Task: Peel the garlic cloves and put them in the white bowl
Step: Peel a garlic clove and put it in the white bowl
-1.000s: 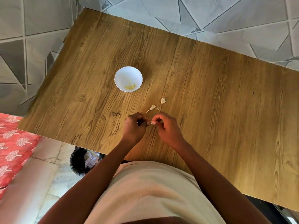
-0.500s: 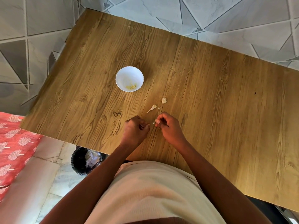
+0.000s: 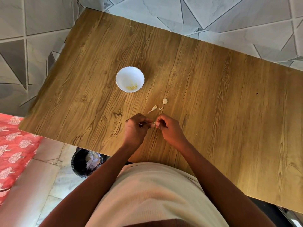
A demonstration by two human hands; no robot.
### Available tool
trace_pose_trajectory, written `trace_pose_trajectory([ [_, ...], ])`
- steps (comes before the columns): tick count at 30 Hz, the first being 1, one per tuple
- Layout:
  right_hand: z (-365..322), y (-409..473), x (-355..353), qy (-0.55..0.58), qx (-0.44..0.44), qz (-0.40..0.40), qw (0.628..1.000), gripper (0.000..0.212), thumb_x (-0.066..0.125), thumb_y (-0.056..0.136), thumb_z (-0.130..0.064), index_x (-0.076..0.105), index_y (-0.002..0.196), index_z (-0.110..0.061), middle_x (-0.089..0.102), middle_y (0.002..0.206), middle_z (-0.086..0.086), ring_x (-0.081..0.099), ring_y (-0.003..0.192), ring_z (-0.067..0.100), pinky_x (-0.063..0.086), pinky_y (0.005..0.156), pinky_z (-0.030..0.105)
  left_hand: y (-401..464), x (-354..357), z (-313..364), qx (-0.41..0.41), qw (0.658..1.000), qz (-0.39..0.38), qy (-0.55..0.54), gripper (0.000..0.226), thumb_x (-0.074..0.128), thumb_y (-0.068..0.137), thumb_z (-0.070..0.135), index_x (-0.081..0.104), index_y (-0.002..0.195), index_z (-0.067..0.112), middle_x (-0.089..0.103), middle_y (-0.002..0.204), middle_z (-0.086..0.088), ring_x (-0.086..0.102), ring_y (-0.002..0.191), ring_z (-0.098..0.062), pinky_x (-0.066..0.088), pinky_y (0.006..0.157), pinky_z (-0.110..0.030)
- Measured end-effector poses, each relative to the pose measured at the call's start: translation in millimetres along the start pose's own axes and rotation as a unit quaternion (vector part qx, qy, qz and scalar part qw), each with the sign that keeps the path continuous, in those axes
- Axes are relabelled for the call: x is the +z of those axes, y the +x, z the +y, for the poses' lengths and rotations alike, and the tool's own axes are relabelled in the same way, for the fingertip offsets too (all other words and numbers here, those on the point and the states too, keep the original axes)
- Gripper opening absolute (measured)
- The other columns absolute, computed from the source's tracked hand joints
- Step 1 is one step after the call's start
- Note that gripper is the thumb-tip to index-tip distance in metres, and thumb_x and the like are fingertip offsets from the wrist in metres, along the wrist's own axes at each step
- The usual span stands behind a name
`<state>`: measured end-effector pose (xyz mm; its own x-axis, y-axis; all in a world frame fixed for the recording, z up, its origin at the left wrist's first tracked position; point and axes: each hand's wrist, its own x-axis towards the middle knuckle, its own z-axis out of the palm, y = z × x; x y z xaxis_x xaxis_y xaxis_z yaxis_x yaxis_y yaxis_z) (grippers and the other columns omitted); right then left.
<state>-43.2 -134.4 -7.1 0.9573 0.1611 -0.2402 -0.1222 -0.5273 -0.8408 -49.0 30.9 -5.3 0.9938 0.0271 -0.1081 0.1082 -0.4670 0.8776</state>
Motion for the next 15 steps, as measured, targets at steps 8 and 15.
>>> trace_pose_trajectory([
  [8,-0.2,1.3,-2.2,0.001,-0.019,-0.007,1.000,0.016,0.054,0.093,0.011,0.061,0.084,-0.001,0.059,0.074,-0.004,0.058,0.071,-0.002,0.042,0.067,0.015,0.9,2.4,-4.0,0.014,0.999,-0.029,-0.037,0.011,0.081,0.082,0.003,0.078,0.087,0.012,0.072,0.086,0.008,0.070,0.078,-0.012,0.060,0.070,-0.041],
  [15,-0.2,2.1,-3.1,0.026,0.031,-0.004,0.999,0.017,0.052,0.098,0.004,0.064,0.089,-0.004,0.067,0.081,0.001,0.060,0.072,-0.003,0.044,0.067,0.013,1.5,2.1,-7.8,0.014,0.998,-0.027,-0.054,0.011,0.081,0.083,0.001,0.078,0.087,0.010,0.072,0.086,0.004,0.070,0.078,-0.016,0.061,0.072,-0.044],
])
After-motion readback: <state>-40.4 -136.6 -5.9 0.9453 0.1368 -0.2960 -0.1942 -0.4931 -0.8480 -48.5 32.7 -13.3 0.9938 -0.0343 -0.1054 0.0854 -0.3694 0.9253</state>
